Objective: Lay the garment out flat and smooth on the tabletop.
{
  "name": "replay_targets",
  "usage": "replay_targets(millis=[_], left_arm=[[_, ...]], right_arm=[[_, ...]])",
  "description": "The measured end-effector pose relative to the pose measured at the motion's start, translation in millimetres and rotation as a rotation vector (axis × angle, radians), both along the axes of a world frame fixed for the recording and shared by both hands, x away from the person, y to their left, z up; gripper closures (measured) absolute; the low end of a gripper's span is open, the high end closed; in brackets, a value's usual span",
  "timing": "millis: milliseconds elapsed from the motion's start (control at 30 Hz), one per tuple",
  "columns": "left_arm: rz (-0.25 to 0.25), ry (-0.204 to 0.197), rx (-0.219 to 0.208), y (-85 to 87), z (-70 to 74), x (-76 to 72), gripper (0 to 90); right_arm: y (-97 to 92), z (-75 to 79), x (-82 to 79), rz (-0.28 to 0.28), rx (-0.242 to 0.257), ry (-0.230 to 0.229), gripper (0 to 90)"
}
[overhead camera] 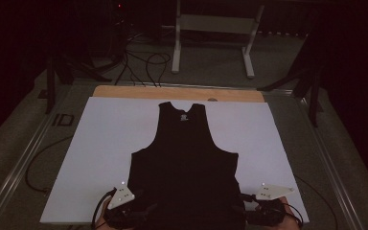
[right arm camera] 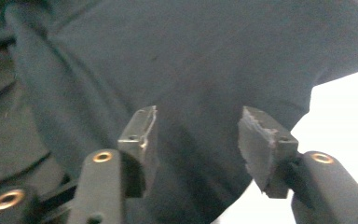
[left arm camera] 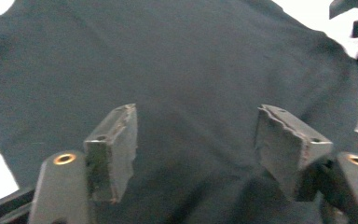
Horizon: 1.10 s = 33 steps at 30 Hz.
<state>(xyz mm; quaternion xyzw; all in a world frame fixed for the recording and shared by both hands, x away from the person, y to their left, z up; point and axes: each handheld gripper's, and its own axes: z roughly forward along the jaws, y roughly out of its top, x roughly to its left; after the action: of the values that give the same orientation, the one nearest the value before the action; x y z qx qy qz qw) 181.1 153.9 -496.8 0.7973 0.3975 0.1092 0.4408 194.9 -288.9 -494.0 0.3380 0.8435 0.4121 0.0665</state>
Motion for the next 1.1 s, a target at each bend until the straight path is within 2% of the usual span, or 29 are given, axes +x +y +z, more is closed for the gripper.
replay_targets(millis=[100,167,300,400,567,700,867,1000,1100], left_arm=[[0.053,-0.032,-0.011,9.4,3.8,4.6,24.1],[0.093,-0.054,-0.017,15.5,6.6,7.9,22.0],[0.140,-0.103,-0.023,27.0,12.2,14.5,19.4],[0.155,-0.133,0.001,32.5,15.0,19.0,14.7],[0.207,-0.175,0.004,45.0,18.5,28.4,12.6],[0.261,-0.181,0.005,58.4,17.4,40.2,8.3],[0.287,-0.227,-0.010,71.4,19.1,50.1,4.8],[0.295,-0.248,-0.022,79.2,18.8,59.2,2.5],[0.301,-0.267,-0.030,85.4,19.7,64.6,0.9]], right_arm=[[-2.6,2.0,4.9,-0.050,0.028,-0.003,34.0],[-4.6,3.2,7.9,-0.082,0.039,-0.015,29.9],[-8.3,6.0,13.1,-0.132,0.065,-0.048,23.8],[-11.3,7.8,18.0,-0.153,0.097,-0.071,21.2],[-14.8,12.2,26.9,-0.176,0.130,-0.123,17.8],[-15.0,14.7,33.8,-0.187,0.138,-0.165,14.7],[-14.2,16.8,40.9,-0.200,0.135,-0.207,14.2],[-17.1,17.2,47.1,-0.210,0.155,-0.236,14.0],[-19.8,15.6,51.9,-0.226,0.162,-0.239,14.1]])
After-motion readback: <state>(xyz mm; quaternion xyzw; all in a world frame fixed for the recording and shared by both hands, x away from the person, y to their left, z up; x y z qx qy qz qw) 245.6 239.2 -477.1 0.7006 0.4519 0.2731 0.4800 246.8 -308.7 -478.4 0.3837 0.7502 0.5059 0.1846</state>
